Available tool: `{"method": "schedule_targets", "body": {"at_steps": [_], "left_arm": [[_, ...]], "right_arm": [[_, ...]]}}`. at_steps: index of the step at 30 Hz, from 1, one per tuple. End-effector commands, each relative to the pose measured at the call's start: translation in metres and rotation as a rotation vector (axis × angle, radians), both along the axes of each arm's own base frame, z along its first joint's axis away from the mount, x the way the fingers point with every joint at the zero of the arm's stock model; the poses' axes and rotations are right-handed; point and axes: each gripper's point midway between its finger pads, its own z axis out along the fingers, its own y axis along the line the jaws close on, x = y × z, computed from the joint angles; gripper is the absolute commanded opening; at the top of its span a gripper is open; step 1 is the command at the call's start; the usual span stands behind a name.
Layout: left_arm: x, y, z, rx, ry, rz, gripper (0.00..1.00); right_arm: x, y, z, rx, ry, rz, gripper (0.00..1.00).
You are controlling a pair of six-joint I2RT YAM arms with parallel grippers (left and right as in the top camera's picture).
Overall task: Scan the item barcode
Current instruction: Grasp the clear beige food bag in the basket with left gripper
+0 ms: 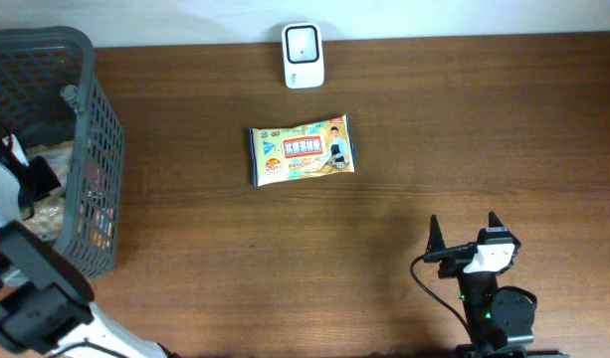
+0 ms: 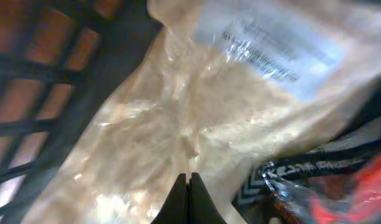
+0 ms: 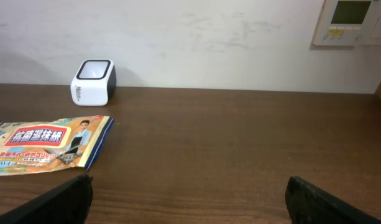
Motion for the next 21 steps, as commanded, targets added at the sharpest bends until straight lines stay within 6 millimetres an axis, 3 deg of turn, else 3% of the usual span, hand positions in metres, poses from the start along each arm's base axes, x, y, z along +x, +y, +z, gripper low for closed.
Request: {"method": "schedule_targets", "body": {"at_steps": [1, 4, 6, 7, 10, 13, 16, 21], "left_arm": [[0.004, -0.005, 0.066, 0.058, -0.146, 0.016, 0.0], [0.002, -0.007, 0.09, 0.087, -0.191, 0.013, 0.0], [0.001, -0.009, 0.091, 0.084, -0.192, 0.011, 0.0], [-0.001, -0.01, 0.089, 0.076, -0.18, 0.012, 0.05], [-0.003, -0.012, 0.076, 0.052, -0.147, 0.012, 0.59], [-0.002, -0.011, 0.055, 0.021, -0.11, 0.012, 0.82], [0.0, -0.01, 0.033, -0.006, -0.072, 0.013, 0.87], [0.001, -0.009, -0.012, -0.054, 0.006, -0.005, 0.87]], "right_arm": [[0.0, 0.001, -0.004, -0.006, 0.005, 0.005, 0.98], [0.0, 0.001, -0.004, -0.006, 0.005, 0.005, 0.99], [0.0, 0.001, -0.004, -0.006, 0.005, 0.005, 0.99], [0.0, 0.001, -0.004, -0.007, 0.005, 0.005, 0.99], [0.0, 0.001, -0.004, -0.007, 0.005, 0.005, 0.99], [0.0, 0.001, -0.004, -0.006, 0.005, 0.005, 0.99], [0.0, 0.001, -0.004, -0.007, 0.005, 0.005, 0.98], [0.0, 0.001, -0.004, -0.007, 0.005, 0.005, 0.99]]}}
